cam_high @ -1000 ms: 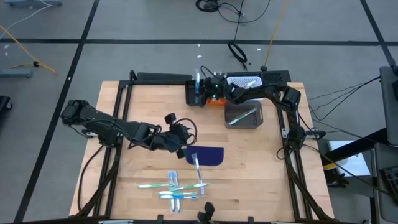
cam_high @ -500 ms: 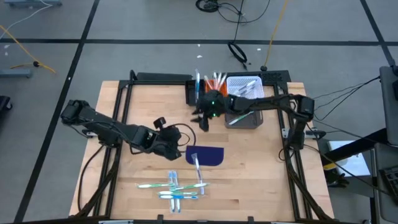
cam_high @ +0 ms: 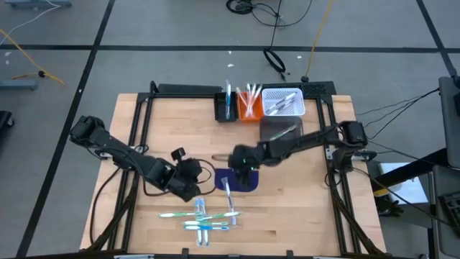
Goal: Pick & Place Toothbrushes
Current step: Put the purple toothbrush into the white bin
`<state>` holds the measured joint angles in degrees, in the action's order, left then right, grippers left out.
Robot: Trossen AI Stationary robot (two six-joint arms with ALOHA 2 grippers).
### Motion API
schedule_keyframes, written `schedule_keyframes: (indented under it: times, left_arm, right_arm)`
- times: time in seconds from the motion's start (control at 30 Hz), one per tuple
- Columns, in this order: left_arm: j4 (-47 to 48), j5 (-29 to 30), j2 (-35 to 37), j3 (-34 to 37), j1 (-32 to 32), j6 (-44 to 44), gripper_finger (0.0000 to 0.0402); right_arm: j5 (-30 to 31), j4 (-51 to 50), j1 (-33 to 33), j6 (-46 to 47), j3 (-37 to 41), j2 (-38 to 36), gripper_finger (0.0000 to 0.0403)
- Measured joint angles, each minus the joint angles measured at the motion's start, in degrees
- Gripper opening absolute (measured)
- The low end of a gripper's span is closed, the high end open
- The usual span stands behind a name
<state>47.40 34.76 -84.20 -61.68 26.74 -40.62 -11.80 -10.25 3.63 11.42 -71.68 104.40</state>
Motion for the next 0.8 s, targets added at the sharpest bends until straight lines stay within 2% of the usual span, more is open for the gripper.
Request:
schedule_keyframes:
  times: [0.13, 0.3, 0.67, 0.8]
  left_arm:
    - [-1.5, 0.0, 0.0, 2.1, 0.4, -3.6, 0.0118]
    - [-4.5, 0.1, 0.0, 4.4, 0.6, -5.0, 0.0118]
    - [-12.0, 1.3, 0.0, 5.5, 0.6, -1.4, 0.0118]
    - [-12.6, 1.3, 0.0, 5.5, 0.6, -1.1, 0.0118]
  right_arm:
    - [4.4, -1.2, 4.5, 3.5, 0.3, 0.0, 0.018]
    - [7.2, 2.0, 8.4, 9.7, 4.1, 0.0, 0.018]
    - [7.5, 19.5, 12.7, 26.8, 14.4, 0.8, 0.018]
    - [11.1, 23.7, 14.4, 29.3, 15.8, 0.7, 0.018]
